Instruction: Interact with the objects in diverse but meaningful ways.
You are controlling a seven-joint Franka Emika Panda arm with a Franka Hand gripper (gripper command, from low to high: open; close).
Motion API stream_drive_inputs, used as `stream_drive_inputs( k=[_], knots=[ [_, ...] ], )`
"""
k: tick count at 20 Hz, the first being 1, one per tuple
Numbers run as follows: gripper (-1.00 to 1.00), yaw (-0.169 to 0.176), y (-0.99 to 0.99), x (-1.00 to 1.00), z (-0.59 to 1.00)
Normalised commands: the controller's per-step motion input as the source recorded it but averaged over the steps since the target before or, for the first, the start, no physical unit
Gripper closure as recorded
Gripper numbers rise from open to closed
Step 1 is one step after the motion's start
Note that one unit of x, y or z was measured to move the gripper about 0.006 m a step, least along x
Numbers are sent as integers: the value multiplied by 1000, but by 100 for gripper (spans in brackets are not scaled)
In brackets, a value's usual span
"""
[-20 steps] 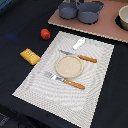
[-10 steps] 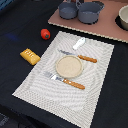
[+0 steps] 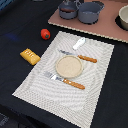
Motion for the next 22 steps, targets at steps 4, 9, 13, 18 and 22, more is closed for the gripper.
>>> stream_drive_inputs(
  k=[4,9,13,18,22],
  knots=[
    [-100,-7,-309,-6,304],
    [-100,-1,-927,-123,373],
    [-100,0,-904,-211,271],
    [-100,-16,-805,-342,32],
    [-100,-28,-759,-389,-182]
  ],
)
